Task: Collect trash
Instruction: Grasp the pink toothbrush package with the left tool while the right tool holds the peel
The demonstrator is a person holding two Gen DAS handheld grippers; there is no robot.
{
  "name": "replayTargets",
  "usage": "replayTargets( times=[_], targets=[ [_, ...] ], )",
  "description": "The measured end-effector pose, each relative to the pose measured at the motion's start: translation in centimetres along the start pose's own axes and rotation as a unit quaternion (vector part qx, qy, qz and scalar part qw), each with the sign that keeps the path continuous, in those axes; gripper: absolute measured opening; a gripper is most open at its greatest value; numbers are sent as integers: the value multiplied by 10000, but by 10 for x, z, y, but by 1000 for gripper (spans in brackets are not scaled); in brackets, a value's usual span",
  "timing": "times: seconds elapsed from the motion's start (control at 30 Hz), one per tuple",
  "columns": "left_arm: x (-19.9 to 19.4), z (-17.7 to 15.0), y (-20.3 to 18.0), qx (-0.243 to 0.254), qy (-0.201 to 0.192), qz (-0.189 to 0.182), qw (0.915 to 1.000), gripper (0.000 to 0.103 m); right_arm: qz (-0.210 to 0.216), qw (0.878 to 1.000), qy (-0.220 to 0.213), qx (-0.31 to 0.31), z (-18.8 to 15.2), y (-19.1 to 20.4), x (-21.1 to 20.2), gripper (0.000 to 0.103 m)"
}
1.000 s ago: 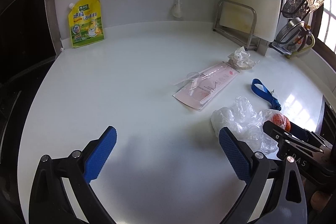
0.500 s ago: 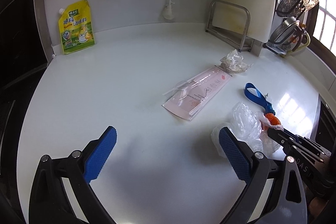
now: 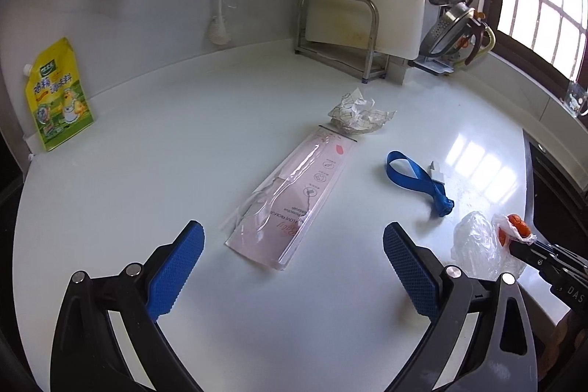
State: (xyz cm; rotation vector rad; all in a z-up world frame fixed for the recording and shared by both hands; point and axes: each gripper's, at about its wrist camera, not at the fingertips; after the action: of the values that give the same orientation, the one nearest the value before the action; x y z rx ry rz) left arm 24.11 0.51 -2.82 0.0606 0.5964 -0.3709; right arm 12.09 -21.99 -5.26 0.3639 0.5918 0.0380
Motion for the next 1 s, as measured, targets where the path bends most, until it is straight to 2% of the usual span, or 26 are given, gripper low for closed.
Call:
replayTargets(
  times=[0.1, 0.23, 0.6, 0.83, 0.93, 1.0],
  targets=[
    [17, 6, -1, 55, 147, -198, 9997, 96, -6, 10000, 16, 95, -3, -8, -4, 16],
    [40, 10, -2, 291, 424, -44, 9987, 96, 111, 9997, -23, 211, -1, -13, -9, 16],
    [80, 8, 9, 255, 1018, -67, 9945, 96, 333, 9991, -88, 240, 3, -10, -12, 16],
    [80, 5, 0, 506, 1052, 13, 9932, 95, 352, 9989, -70, 288, 1, -11, -10, 16],
    [78, 6, -1, 497, 1030, -69, 9934, 87, 351, 9989, -60, 294, 2, -11, -10, 16],
    [77, 7, -2, 468, 1001, -159, 9937, 75, 349, 9989, -55, 297, 1, -11, -10, 16]
  ],
)
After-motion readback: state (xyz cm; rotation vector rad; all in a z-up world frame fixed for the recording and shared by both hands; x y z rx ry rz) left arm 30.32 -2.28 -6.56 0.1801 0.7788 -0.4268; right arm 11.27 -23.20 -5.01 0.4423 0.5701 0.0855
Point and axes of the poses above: each gripper's, at about its wrist camera, not at the fingertips, and x roughly the way its jaws point, y to its left, z to its top, and after that the axes turned 9 degrees about -y, right-handed
